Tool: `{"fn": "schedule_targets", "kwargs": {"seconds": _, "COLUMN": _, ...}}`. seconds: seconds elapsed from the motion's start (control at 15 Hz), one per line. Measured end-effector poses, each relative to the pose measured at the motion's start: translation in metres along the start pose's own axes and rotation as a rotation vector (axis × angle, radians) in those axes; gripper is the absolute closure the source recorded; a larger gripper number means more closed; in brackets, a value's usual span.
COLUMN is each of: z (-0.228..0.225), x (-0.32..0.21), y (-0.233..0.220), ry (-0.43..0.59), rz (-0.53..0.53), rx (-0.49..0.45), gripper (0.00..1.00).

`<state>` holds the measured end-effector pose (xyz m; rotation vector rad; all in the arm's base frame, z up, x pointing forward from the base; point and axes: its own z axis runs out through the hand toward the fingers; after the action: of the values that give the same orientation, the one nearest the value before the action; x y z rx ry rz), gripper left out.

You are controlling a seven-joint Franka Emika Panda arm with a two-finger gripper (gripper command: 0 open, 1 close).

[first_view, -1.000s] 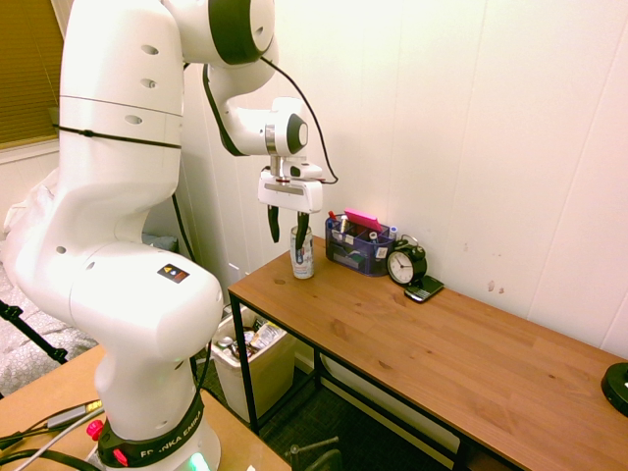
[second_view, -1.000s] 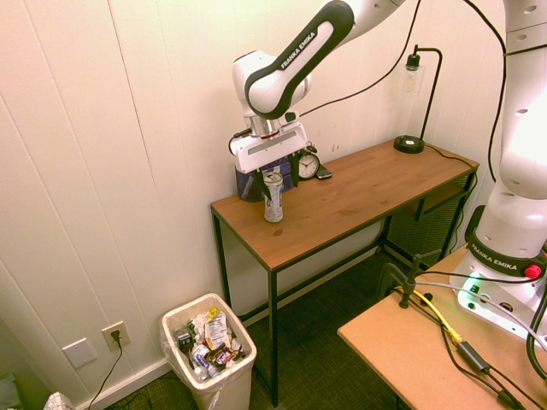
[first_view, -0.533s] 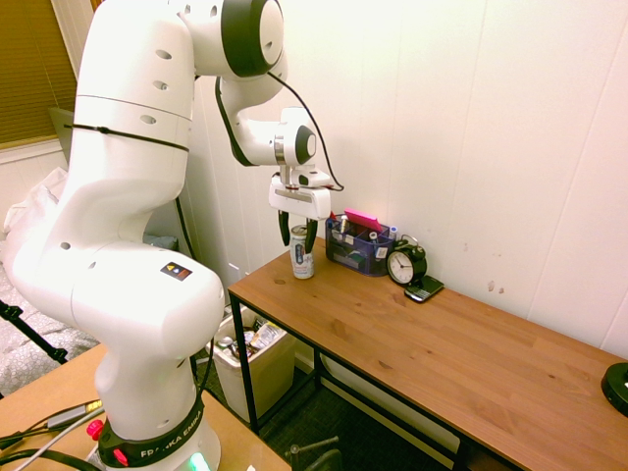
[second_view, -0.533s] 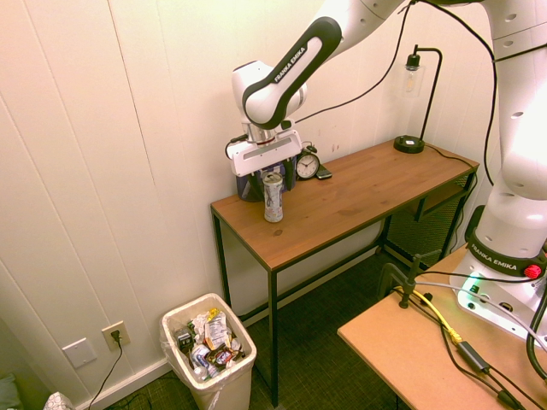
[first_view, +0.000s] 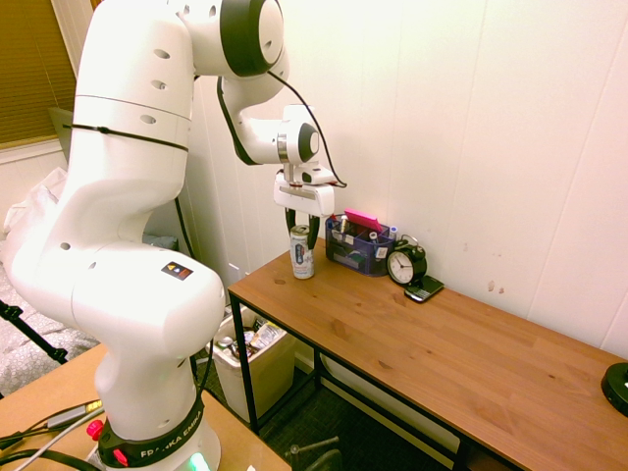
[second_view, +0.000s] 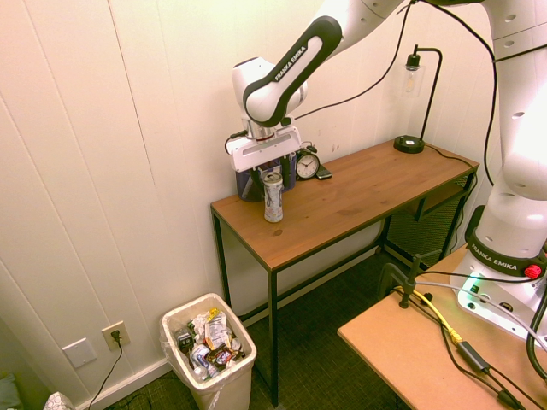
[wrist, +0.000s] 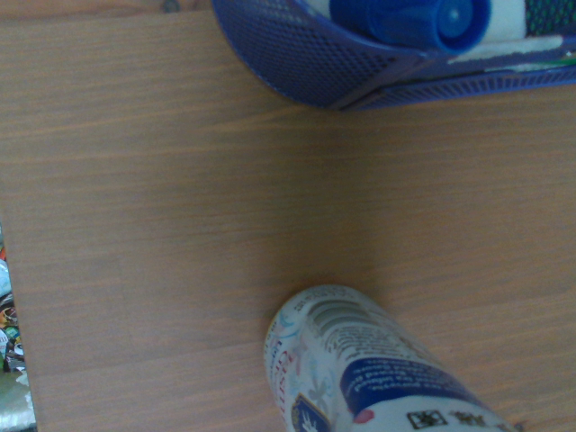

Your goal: Throw the can in the trash bin

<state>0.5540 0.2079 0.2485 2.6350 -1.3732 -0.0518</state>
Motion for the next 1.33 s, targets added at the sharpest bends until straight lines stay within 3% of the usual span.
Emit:
{"fn": "schedule_targets", "kwargs": {"seconds": 0.53, "z": -0.008, "x": 0.0, "y": -0.001, "ry": -0.012, "rz": 0.007, "rx": 0.029, "gripper": 1.0}}
{"fn": "schedule_targets", "kwargs": {"seconds": 0.73, "z": -0.059, "x": -0.018, "y": 0.0, "ry": -0.015, "rz": -0.01, "rx": 0.111, "gripper": 1.0}}
{"fn": "schedule_targets", "kwargs": {"seconds": 1.0, "z": -0.164, "x": -0.108, "y": 0.006, "ry": 0.024, "rz": -0.11, "rx": 0.188, "gripper": 1.0}}
{"fn": "schedule_targets", "kwargs": {"seconds": 1.13, "z": -0.181, "x": -0.155, "y": -0.009, "ry": 0.05, "rz": -0.148, "rx": 0.173, "gripper": 1.0}}
{"fn": "schedule_targets", "kwargs": {"seconds": 1.27, "z": -0.167, "x": -0.188, "y": -0.036, "ry": 0.05, "rz": -0.185, "rx": 0.139, "gripper": 1.0}}
{"fn": "schedule_targets", "kwargs": {"seconds": 1.33, "z": -0.154, "x": -0.199, "y": -0.052, "ry": 0.051, "rz": -0.199, "rx": 0.116, "gripper": 0.0}}
